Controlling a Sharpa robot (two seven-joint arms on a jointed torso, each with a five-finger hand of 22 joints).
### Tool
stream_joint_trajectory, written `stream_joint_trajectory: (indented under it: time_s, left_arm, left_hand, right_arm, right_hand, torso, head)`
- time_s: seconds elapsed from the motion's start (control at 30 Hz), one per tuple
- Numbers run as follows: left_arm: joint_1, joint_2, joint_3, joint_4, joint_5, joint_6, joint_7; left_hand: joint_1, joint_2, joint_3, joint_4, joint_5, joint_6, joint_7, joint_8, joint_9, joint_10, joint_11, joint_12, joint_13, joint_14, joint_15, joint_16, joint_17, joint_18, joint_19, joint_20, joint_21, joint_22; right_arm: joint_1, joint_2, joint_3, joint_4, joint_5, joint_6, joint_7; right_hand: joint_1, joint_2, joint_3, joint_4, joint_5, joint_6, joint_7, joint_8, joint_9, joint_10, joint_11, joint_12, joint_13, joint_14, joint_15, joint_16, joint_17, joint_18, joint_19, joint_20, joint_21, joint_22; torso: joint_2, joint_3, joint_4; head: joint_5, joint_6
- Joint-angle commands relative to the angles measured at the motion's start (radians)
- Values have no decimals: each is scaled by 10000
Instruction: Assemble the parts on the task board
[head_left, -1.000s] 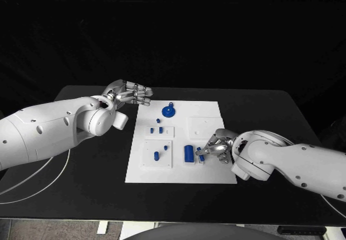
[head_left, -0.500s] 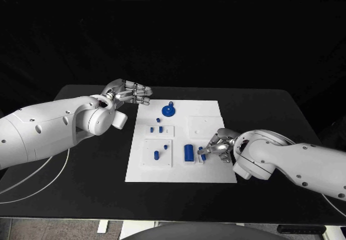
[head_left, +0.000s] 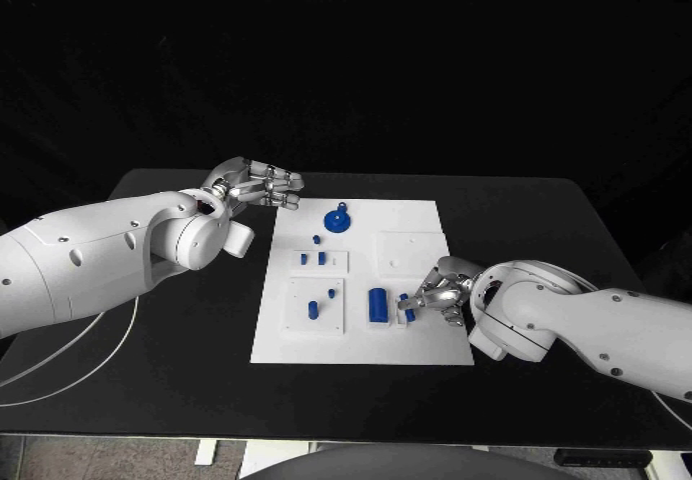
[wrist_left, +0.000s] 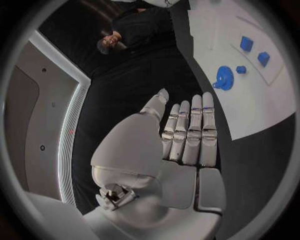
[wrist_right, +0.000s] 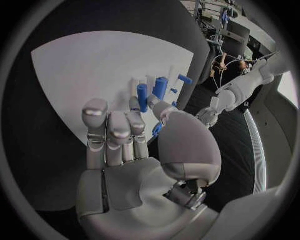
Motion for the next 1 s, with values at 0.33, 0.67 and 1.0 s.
stream_joint_trajectory:
  time_s: [0.33, 0.67, 1.0]
  left_arm:
    - [0, 5, 8, 35, 13, 117, 42]
    - [1, -8, 8, 44, 13, 121, 32]
    - [1, -12, 8, 48, 13, 130, 28]
  left_hand:
    - [68, 2, -19, 62, -1, -69, -31, 13, 2, -54, 4, -2, 3, -35, 14, -40, 17, 18, 70, -7, 37, -22]
    - [66, 3, -20, 67, -1, -70, -31, 13, 2, -54, 5, -2, 3, -37, 15, -40, 17, 17, 71, -7, 36, -27]
    - [59, -1, -29, 89, -1, -73, -31, 12, 1, -55, 5, -2, 3, -35, 16, -38, 18, 16, 75, -4, 34, -46]
  right_arm:
    - [-14, 91, -1, -99, -39, 288, -95]
    - [-51, 201, -8, -250, -12, 495, -173]
    - [-90, 317, -22, -346, -3, 543, -187]
  right_hand:
    - [-123, -5, -50, 33, 26, 62, 24, -17, 6, 79, 29, -41, 22, 4, -44, 19, -21, -150, 552, -30, 4, 831]
    - [-177, -9, -101, 92, 24, 45, 32, -17, 4, 62, 35, -74, 23, -5, -41, 7, -38, -152, 547, -29, -11, 830]
    - [-198, -9, -117, 112, 23, 39, 35, -17, 3, 61, 36, -83, 28, -6, -39, -2, -48, -153, 546, -28, -21, 829]
  torso:
    - [-5, -19, 6]
    - [-2, -8, 5]
    - [1, -10, 3]
  head:
    - [4, -35]
    - [22, -60]
    - [37, -89]
